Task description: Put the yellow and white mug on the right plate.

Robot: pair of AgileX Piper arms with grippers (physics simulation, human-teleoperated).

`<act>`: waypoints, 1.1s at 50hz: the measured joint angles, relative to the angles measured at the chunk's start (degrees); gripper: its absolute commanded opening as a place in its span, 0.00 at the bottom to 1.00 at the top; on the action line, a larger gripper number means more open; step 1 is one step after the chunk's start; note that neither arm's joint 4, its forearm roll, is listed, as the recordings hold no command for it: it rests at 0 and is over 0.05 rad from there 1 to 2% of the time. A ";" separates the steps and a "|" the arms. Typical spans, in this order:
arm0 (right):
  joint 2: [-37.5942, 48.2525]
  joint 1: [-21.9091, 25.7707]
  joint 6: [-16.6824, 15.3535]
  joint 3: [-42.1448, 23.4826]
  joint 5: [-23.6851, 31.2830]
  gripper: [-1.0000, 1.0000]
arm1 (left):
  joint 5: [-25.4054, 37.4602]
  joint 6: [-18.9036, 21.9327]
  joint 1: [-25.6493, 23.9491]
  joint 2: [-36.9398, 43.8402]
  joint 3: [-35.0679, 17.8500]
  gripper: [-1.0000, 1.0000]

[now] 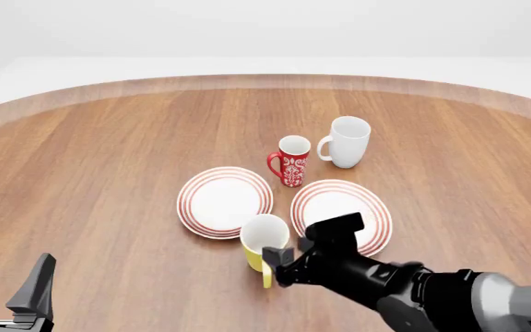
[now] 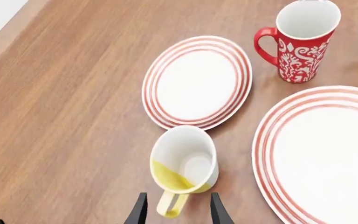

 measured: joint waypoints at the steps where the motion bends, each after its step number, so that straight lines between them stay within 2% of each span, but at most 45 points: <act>1: 0.17 0.04 0.10 0.11 -0.26 1.00 | 0.00 0.00 0.00 0.00 0.00 1.00; 23: 4.50 1.34 2.40 2.27 -6.51 1.00 | 0.00 0.00 0.00 0.00 0.00 1.00; 55: 11.85 2.02 4.44 1.61 -12.48 1.00 | 0.00 0.00 0.00 0.00 0.00 1.00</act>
